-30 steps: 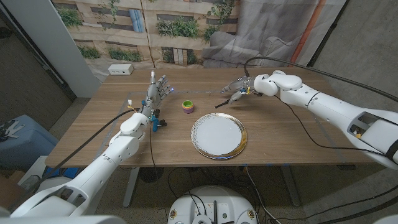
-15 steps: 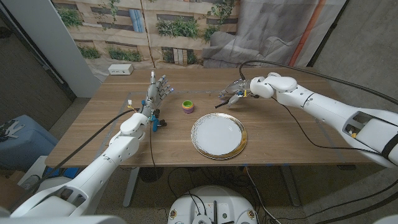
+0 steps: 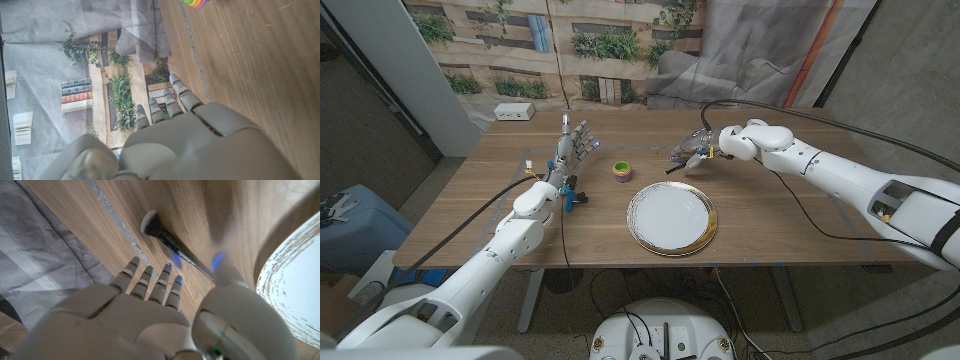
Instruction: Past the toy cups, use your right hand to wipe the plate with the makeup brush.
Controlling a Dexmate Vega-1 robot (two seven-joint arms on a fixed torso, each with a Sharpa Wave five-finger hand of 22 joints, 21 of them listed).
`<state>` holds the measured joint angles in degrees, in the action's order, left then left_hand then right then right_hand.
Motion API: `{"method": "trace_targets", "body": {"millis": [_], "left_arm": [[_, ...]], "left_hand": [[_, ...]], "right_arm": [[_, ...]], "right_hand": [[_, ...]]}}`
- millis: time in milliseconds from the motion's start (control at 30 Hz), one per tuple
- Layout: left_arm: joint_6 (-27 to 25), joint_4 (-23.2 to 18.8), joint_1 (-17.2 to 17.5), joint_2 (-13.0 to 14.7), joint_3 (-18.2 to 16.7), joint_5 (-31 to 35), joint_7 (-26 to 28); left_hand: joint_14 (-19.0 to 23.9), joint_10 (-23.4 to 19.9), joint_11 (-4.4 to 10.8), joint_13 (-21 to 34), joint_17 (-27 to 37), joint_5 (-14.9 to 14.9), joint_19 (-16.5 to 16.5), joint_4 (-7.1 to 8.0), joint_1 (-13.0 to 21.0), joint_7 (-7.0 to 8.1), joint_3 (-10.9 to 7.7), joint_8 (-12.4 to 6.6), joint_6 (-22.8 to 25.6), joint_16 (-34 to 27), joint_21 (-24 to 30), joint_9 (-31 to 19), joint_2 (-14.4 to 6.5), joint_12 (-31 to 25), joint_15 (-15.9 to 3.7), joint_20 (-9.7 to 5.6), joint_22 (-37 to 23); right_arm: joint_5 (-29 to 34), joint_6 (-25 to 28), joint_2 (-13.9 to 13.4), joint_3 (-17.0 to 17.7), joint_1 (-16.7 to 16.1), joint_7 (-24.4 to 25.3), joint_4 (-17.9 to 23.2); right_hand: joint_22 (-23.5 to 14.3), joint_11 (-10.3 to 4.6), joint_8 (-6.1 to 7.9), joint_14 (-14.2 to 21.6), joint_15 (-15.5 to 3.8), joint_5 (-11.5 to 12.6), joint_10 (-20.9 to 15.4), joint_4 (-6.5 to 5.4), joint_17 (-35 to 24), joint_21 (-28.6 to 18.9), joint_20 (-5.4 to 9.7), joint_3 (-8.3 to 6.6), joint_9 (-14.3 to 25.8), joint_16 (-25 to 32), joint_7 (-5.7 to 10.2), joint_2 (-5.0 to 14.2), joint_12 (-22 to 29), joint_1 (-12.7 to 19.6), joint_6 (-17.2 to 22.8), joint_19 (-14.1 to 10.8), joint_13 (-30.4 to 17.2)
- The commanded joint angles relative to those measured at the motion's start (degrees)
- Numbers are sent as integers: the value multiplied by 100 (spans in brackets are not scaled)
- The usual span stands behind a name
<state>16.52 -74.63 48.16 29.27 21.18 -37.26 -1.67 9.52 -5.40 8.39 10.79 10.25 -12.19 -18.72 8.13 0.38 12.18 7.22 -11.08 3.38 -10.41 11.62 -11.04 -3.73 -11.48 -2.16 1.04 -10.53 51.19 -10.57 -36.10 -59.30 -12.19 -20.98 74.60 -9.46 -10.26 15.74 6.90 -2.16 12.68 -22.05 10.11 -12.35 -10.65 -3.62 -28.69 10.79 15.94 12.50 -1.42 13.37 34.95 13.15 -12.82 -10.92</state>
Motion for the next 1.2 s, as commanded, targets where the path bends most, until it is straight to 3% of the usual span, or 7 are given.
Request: {"method": "trace_targets", "body": {"millis": [33, 367, 533, 833, 1067, 1200], "left_arm": [[-1, -1, 0, 0, 0, 0, 1], [0, 0, 0, 0, -1, 0, 0], [0, 0, 0, 1, -1, 0, 0], [0, 0, -1, 0, 0, 1, 1], [-1, -1, -1, 0, 0, 1, 1], [-1, -1, 0, 0, 0, 0, 1]], "left_hand": [[42, -7, 57, 16, 9, -20, -45, 39, -7, 48, 8, -21, -10, -18, 38, -13, -84, -44, -76, 2, -27], [40, -2, 65, 16, 9, -20, -44, 39, -7, 48, 9, -20, -11, -17, 37, -13, -83, -41, -75, 2, -27], [41, -7, 68, 16, 9, -20, -44, 39, -7, 48, 9, -20, -11, -18, 38, -13, -83, -43, -79, 1, -27], [43, -4, 59, 16, 9, -20, -42, 39, -7, 48, 9, -20, -12, -18, 37, -13, -83, -42, -76, 5, -27], [46, -10, 62, 16, 9, -20, -44, 39, -7, 48, 9, -20, -12, -19, 38, -13, -83, -44, -73, 3, -27], [48, -5, 61, 16, 9, -20, -46, 39, -7, 48, 9, -20, -11, -20, 38, -13, -83, -42, -77, 5, -27]], "right_arm": [[82, 61, -13, 0, -103, 178, 120], [132, 77, -10, 25, -191, 452, 114], [95, 76, 55, 11, -168, 422, 31], [154, 142, 115, -34, -179, 594, -36], [197, 166, 78, -41, -234, 812, -16], [237, 138, 51, -41, -284, 1059, -33]], "right_hand": [[-15, -18, 88, 104, -130, -36, -164, -43, -20, -52, 33, -10, 34, 70, -14, 41, 24, 38, 220, -89, -19], [-18, -207, 358, 471, -365, -135, -789, -33, -58, -50, 102, 40, 82, 237, 9, 123, 10, 268, 948, -278, -24], [-19, -217, 385, 515, -389, -132, -867, -48, -72, -59, 168, 27, 78, 264, 12, 210, -14, 338, 1050, -347, -28], [-18, -234, 448, 730, -624, -94, -1199, -34, -106, -43, 268, 21, 71, 381, 16, 419, -30, 568, 1309, -405, -45], [-18, -240, 529, 891, -749, -99, -1487, -32, -136, -41, 322, 105, 77, 475, 17, 460, -46, 714, 1583, -481, -56], [-20, -246, 759, 1080, -803, -120, -1894, -37, -196, -44, 346, 276, 154, 614, 21, 466, -85, 908, 2093, -601, -65]]}}
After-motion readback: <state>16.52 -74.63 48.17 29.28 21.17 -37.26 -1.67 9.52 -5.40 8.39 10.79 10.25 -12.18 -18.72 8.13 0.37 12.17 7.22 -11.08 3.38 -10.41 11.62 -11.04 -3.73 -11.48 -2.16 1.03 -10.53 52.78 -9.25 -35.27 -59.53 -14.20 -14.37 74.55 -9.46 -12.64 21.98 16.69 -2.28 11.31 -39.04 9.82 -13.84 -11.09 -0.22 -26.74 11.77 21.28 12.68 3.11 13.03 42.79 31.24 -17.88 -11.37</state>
